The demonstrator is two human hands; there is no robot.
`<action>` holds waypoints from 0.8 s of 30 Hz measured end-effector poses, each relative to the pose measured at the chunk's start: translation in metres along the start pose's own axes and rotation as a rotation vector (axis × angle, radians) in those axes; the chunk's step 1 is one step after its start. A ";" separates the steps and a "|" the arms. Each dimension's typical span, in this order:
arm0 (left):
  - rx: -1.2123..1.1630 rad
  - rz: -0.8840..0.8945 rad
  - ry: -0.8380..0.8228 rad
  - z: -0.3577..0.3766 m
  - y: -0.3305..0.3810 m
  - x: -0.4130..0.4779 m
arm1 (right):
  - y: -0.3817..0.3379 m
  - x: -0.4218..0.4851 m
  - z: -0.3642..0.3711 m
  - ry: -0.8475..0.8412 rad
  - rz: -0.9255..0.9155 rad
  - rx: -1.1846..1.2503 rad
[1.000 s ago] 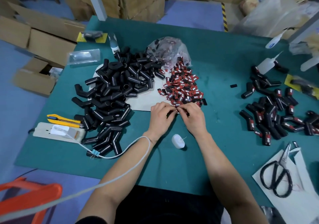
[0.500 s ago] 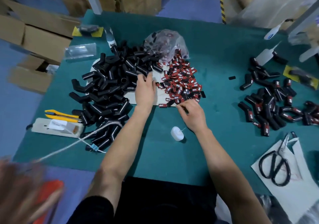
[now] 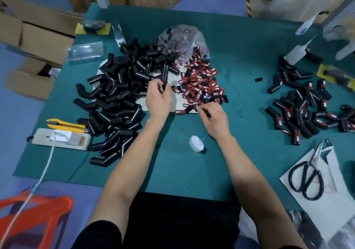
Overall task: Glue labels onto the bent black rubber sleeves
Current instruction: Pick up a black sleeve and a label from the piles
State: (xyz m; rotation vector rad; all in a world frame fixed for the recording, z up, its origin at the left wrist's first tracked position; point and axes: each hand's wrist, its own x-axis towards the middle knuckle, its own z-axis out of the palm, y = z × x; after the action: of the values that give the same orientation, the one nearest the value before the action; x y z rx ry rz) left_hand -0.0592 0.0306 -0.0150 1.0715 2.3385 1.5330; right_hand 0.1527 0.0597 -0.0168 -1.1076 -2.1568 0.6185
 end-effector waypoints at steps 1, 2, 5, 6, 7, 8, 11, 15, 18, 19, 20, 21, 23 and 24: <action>-0.140 -0.072 -0.019 -0.001 0.005 -0.009 | 0.001 0.000 0.001 -0.003 -0.011 -0.002; -0.286 -0.129 -0.041 -0.002 0.010 -0.020 | 0.001 0.001 0.002 -0.012 -0.028 -0.011; -0.591 -0.227 -0.132 0.000 0.019 -0.052 | -0.003 0.006 0.007 -0.038 -0.115 -0.045; -0.635 -0.239 -0.164 0.000 0.017 -0.060 | -0.003 0.006 0.009 -0.047 -0.144 -0.050; -0.657 -0.231 -0.189 -0.002 0.014 -0.065 | -0.003 0.005 0.011 -0.058 -0.165 -0.053; -0.663 -0.202 -0.210 -0.004 0.010 -0.069 | -0.003 0.004 0.011 -0.066 -0.179 -0.052; -0.654 -0.059 -0.317 -0.004 0.003 -0.077 | -0.002 0.000 0.008 -0.083 -0.169 -0.033; -0.647 -0.083 -0.379 -0.002 0.004 -0.073 | -0.009 -0.008 -0.005 -0.143 -0.124 0.077; -0.610 -0.139 -0.351 -0.002 0.007 -0.069 | -0.013 -0.016 -0.028 -0.392 -0.031 0.322; -0.604 -0.154 -0.348 -0.002 0.008 -0.068 | -0.016 -0.017 -0.037 -0.521 0.043 0.424; -0.601 -0.163 -0.345 -0.003 0.009 -0.068 | -0.018 -0.017 -0.045 -0.646 0.115 0.513; -0.597 -0.167 -0.344 -0.003 0.009 -0.067 | -0.019 -0.016 -0.052 -0.753 0.168 0.565; -0.585 -0.182 -0.347 -0.001 0.006 -0.066 | -0.020 -0.016 -0.062 -0.903 0.193 0.522; -0.579 -0.192 -0.350 0.001 0.005 -0.066 | -0.020 -0.018 -0.064 -0.961 0.180 0.460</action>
State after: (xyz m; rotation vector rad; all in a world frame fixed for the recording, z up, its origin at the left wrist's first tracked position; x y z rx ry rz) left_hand -0.0080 -0.0096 -0.0275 0.8498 1.5719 1.6353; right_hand 0.1956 0.0419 0.0351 -0.8164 -2.4324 1.9249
